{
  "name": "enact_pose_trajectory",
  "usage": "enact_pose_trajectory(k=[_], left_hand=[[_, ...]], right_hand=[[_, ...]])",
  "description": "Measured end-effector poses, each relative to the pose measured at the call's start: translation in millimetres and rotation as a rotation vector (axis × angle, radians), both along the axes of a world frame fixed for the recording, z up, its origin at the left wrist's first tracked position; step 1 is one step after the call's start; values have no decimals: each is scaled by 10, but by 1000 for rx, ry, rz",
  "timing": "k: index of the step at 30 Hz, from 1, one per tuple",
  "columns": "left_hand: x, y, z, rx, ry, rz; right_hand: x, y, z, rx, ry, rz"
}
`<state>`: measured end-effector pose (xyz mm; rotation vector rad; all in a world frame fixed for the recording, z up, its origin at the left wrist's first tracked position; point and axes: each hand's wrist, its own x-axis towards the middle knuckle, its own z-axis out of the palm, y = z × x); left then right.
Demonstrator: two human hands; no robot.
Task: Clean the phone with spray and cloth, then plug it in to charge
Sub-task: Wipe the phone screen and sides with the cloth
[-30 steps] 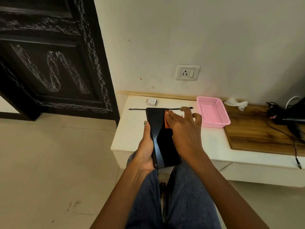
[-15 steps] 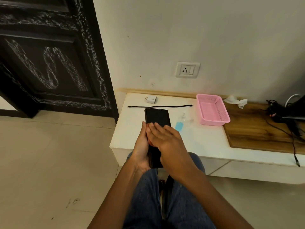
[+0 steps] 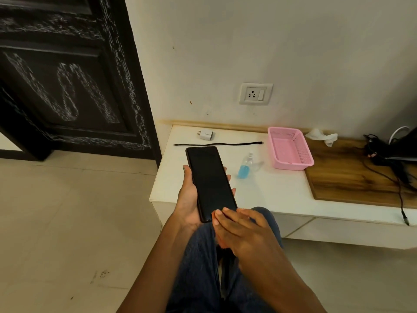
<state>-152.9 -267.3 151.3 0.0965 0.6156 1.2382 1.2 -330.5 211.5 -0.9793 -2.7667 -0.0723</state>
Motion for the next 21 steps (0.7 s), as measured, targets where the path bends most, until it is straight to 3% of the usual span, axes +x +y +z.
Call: enact_pose_trajectory(k=[6, 11, 14, 21], left_hand=[[-130, 22, 220, 83, 42, 50], [-154, -8, 289, 128, -21, 7], [-158, -6, 305, 159, -36, -19], [-213, -3, 291, 236, -76, -54]], right_hand=[[337, 215, 8, -108, 320, -165], [374, 305, -52, -558, 779, -473], [378, 337, -120, -750, 979, -538], [376, 335, -196, -877, 1094, -529]])
